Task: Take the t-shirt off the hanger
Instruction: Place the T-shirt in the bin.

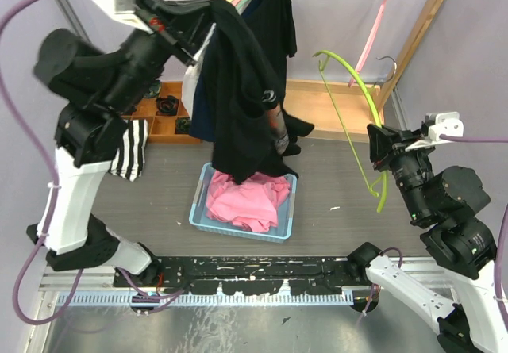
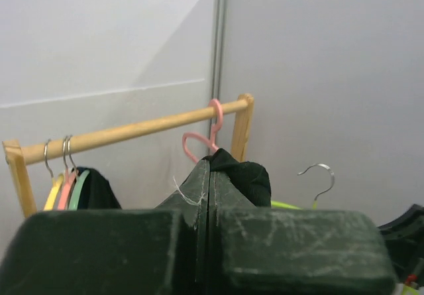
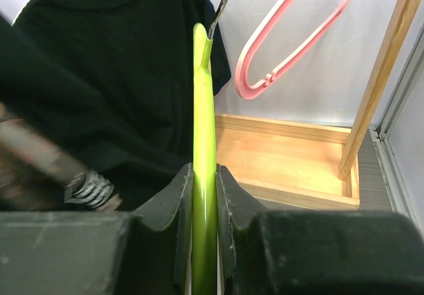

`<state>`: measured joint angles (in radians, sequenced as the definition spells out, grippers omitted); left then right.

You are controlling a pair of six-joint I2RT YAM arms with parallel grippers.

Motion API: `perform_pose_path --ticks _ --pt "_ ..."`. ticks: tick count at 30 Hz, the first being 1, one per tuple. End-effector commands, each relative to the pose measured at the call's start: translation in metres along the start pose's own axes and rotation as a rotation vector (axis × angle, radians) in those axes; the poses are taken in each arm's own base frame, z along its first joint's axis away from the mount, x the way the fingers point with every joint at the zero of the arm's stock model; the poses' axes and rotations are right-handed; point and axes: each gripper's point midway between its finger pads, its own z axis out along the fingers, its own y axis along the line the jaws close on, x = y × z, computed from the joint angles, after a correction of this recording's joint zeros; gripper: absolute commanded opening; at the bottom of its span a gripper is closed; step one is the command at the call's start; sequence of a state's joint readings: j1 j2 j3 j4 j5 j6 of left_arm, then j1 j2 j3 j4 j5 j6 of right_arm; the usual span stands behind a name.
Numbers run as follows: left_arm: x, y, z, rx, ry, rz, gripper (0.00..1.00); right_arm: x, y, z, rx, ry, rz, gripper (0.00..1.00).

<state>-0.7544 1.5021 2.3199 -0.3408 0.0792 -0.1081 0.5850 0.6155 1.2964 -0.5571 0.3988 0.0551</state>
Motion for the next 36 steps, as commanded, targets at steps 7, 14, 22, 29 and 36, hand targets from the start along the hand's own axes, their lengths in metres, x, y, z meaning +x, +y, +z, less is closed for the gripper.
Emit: perform_pose_path --ticks 7,14,22,29,36 --pt "-0.047 -0.021 -0.035 0.076 -0.094 -0.059 0.0 -0.023 0.007 0.0 -0.029 -0.099 0.069 0.01" --pt "0.006 -0.013 -0.046 0.023 0.033 -0.136 0.0 -0.021 0.008 -0.002 -0.038 -0.093 0.081 0.01" --pt "0.087 -0.004 -0.082 -0.082 0.196 -0.192 0.0 -0.013 0.011 0.006 -0.042 -0.075 0.074 0.01" --pt "0.152 -0.007 -0.11 -0.129 0.345 -0.203 0.0 0.0 0.017 0.019 -0.048 -0.053 0.062 0.01" --pt "0.203 -0.023 -0.14 -0.103 0.482 -0.22 0.0 0.015 0.021 0.034 -0.039 -0.025 0.045 0.01"
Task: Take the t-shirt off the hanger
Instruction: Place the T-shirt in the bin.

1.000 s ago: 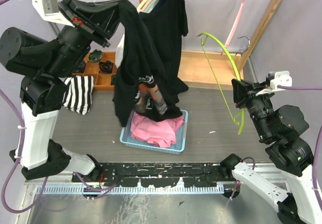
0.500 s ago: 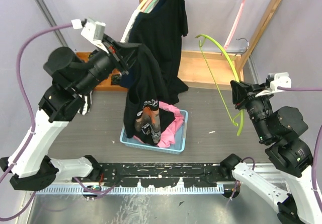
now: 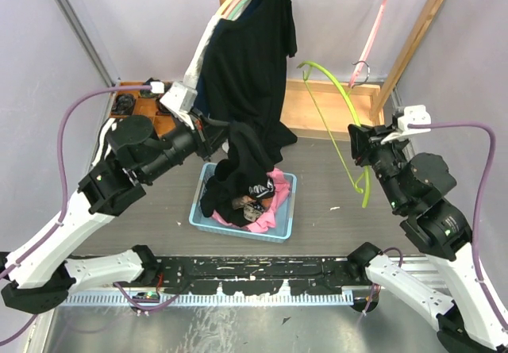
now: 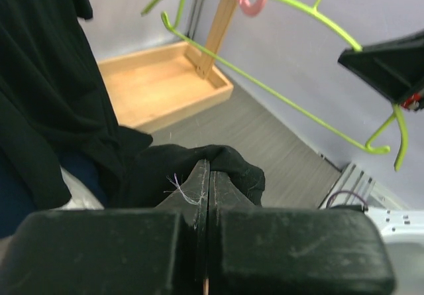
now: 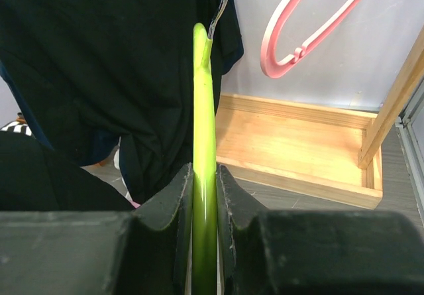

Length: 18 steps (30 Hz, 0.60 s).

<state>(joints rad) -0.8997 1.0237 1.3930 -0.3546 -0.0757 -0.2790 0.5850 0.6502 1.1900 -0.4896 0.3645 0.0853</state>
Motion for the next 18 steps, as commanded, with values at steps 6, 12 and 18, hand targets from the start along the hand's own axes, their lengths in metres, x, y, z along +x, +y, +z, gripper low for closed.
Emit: perform_pose_path --ticks 6,12,18 --pt "0.071 0.007 -0.015 -0.027 0.165 -0.042 0.0 -0.02 0.009 0.022 -0.003 -0.085 0.026 0.01" --pt "0.144 0.027 -0.032 -0.101 0.315 -0.101 0.0 -0.023 0.011 0.034 0.012 -0.084 0.022 0.01" --pt "0.198 0.043 -0.053 -0.167 0.422 -0.143 0.0 -0.022 0.015 0.046 0.015 -0.086 0.022 0.01"
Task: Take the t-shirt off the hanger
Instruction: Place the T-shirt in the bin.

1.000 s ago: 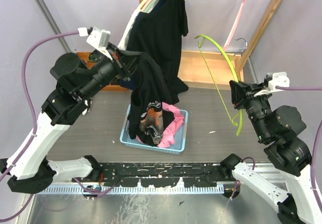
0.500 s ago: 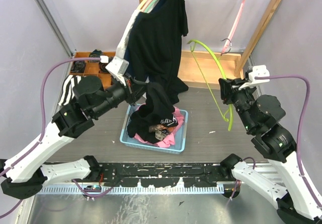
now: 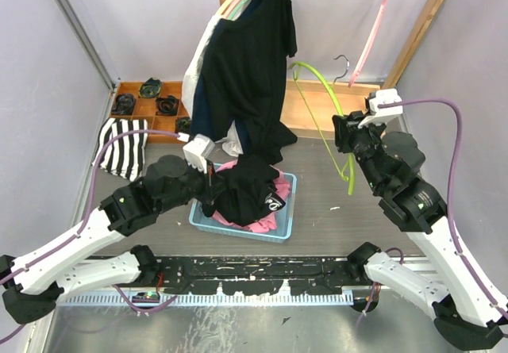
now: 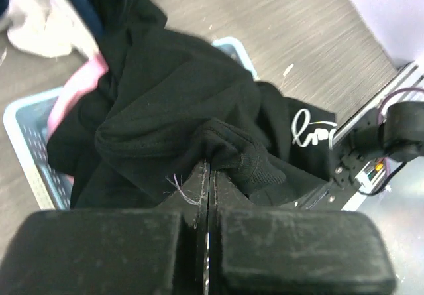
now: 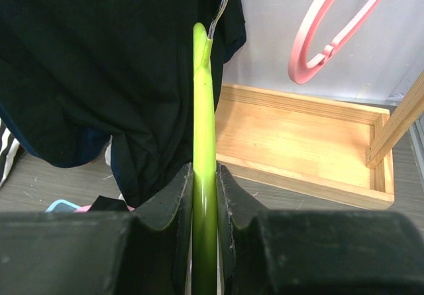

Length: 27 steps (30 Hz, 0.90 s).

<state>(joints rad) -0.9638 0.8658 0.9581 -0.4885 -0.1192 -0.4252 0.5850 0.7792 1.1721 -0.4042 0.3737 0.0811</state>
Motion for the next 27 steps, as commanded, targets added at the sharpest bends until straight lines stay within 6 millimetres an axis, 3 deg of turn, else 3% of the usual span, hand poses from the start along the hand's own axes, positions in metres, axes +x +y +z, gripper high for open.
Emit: perform_pose_path --ticks 1,5,9,17,20,22,27 --pt "0.029 0.013 -0.001 -0.05 0.049 -0.057 0.0 -0.043 0.004 0.005 -0.002 -0.142 0.049 0.01" --pt "0.045 0.022 0.01 -0.097 0.098 -0.036 0.0 -0.046 0.004 0.011 0.011 -0.145 0.038 0.01" --pt "0.043 0.014 0.03 -0.074 0.092 -0.008 0.0 -0.043 0.008 0.018 0.001 -0.139 0.029 0.01" --pt "0.065 -0.002 0.083 -0.056 0.184 0.066 0.0 -0.028 0.009 0.025 0.003 -0.112 0.022 0.0" --pt "0.084 0.001 0.098 -0.069 0.226 0.072 0.0 -0.028 0.008 0.026 0.01 -0.112 0.019 0.01" --pt "0.107 0.009 0.109 -0.096 0.283 0.077 0.0 -0.028 0.008 0.028 0.014 -0.111 0.016 0.0" --pt "0.151 0.023 0.117 -0.126 0.375 0.062 0.0 -0.038 0.009 0.034 0.03 -0.125 0.022 0.01"
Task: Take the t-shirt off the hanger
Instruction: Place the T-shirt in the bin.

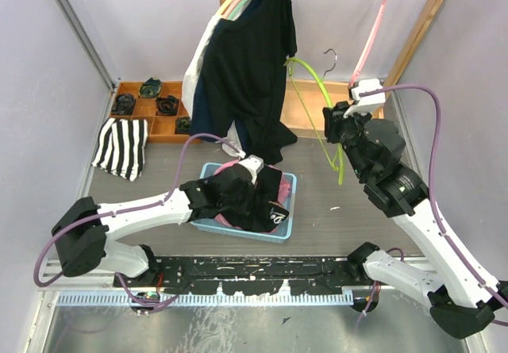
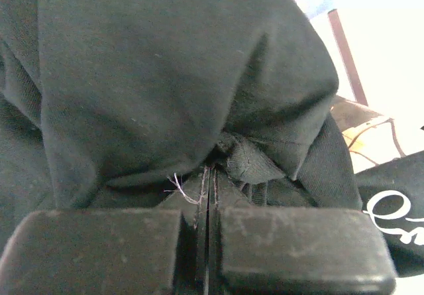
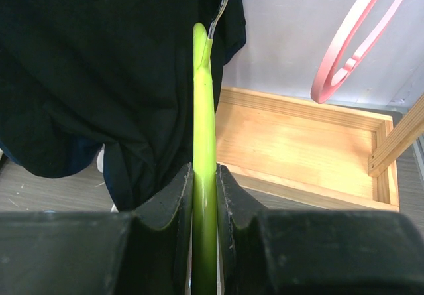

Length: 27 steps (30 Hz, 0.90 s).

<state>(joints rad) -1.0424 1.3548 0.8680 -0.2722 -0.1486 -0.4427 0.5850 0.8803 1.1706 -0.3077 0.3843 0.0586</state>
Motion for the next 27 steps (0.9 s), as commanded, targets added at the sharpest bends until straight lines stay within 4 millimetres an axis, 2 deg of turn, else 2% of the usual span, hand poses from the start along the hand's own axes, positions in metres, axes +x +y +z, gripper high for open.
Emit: perform_pose_path --ticks 1,3,5,7,9,11,13,16,21,27 --pt "0.03 0.006 0.018 -0.011 0.055 -0.017 0.0 -0.048 -0.002 0.004 0.029 -0.135 0.049 0.01" --pt "0.039 0.008 0.021 -0.016 0.076 -0.023 0.0 -0.053 -0.004 0.008 0.05 -0.142 0.053 0.01" --pt "0.039 0.008 0.019 -0.019 0.072 -0.026 0.0 -0.061 -0.006 0.012 0.073 -0.152 0.054 0.01" --pt "0.031 0.006 0.012 -0.007 0.041 -0.027 0.0 -0.069 -0.008 0.016 0.098 -0.161 0.056 0.01" --pt "0.015 0.002 0.0 0.017 -0.015 -0.028 0.0 -0.074 -0.006 0.023 0.108 -0.162 0.05 0.01" --pt "-0.004 -0.004 -0.016 0.045 -0.079 -0.024 0.09 -0.081 -0.004 0.029 0.11 -0.167 0.047 0.01" --pt "-0.022 -0.009 -0.034 0.073 -0.137 -0.018 0.31 -0.087 -0.001 0.036 0.11 -0.171 0.04 0.01" --pt "-0.036 -0.013 -0.051 0.094 -0.173 -0.009 0.52 -0.094 -0.001 0.047 0.125 -0.176 0.022 0.01" --pt "-0.044 -0.013 -0.072 0.104 -0.197 0.011 0.62 -0.112 -0.001 0.058 0.118 -0.203 0.013 0.01" --pt "-0.051 -0.005 -0.093 0.096 -0.263 0.011 0.64 -0.13 -0.011 0.066 0.099 -0.238 0.005 0.01"
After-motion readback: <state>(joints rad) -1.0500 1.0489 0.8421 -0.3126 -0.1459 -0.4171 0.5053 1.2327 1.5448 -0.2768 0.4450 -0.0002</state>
